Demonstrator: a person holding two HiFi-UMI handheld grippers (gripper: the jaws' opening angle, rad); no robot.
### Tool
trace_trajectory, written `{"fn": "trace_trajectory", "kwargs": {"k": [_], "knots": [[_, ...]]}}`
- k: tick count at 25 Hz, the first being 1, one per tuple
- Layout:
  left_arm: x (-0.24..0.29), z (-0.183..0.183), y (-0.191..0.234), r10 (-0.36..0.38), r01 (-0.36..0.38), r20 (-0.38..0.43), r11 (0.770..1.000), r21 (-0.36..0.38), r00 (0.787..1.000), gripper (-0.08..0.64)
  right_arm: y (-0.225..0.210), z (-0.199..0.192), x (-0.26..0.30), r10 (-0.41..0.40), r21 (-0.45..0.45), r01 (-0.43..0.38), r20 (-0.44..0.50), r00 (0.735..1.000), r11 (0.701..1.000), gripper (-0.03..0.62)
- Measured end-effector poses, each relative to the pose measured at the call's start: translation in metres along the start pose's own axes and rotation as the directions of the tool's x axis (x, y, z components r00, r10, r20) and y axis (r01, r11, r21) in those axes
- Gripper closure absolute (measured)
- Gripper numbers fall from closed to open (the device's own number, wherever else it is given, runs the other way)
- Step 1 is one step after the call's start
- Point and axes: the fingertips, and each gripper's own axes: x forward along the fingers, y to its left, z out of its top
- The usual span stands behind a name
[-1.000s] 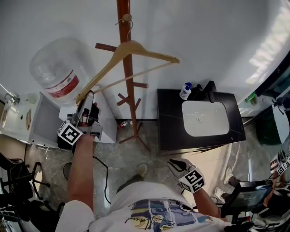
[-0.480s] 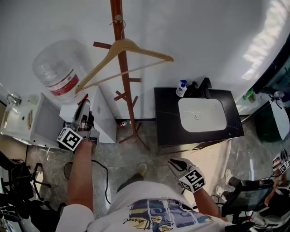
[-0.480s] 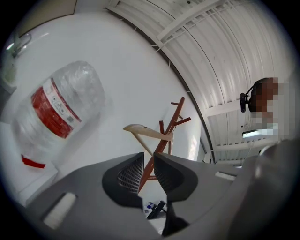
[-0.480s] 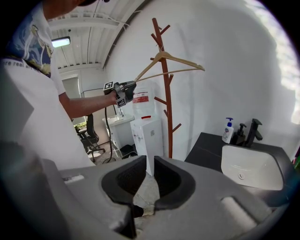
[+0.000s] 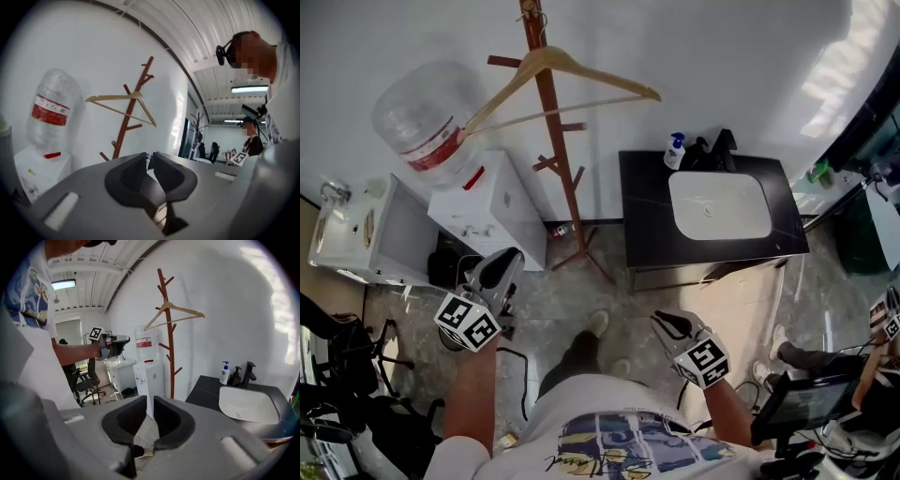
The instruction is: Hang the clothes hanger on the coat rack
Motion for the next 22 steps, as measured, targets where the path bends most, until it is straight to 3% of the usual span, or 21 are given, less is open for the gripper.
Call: {"fn": "trace_trajectory", "kwargs": {"k": [2,5,9,13,17,22], "knots": [[-0.006,-0.026,-0.038,-0.059,0.061,-0.090,0.998,0.017,0.994,0.511,0.008,0.005,-0.007,-0.007,-0.014,0.007,0.007,1.000,1.000,0.548],[-0.014,-0.061,-0.088,-0.159,0.159,-0.194,0.987,-0.017,0.968,0.528,0.021,0.013,-0.013,-0.022,-0.027,0.023,0.020,1.000,0.999,0.549],[-0.024,-0.090,-0.138,-0.271,0.278,-0.255,0.960,-0.006,0.928,0.535,0.039,0.026,-0.013,-0.026,-0.056,0.029,0.049,0.998,0.998,0.565],[-0.037,-0.093,-0.179,-0.376,0.393,-0.286,0.919,0.004,0.881,0.552,0.065,0.042,-0.012,-0.020,-0.071,0.026,0.083,0.996,0.997,0.577],[-0.063,-0.106,-0.190,-0.426,0.435,-0.324,0.899,-0.047,0.845,0.557,0.099,0.058,-0.005,-0.001,-0.087,0.010,0.107,0.994,0.996,0.578],[-0.101,-0.115,-0.175,-0.433,0.427,-0.345,0.899,-0.095,0.833,0.557,0.140,0.073,0.009,0.028,-0.116,-0.014,0.124,0.992,0.993,0.583]]}}
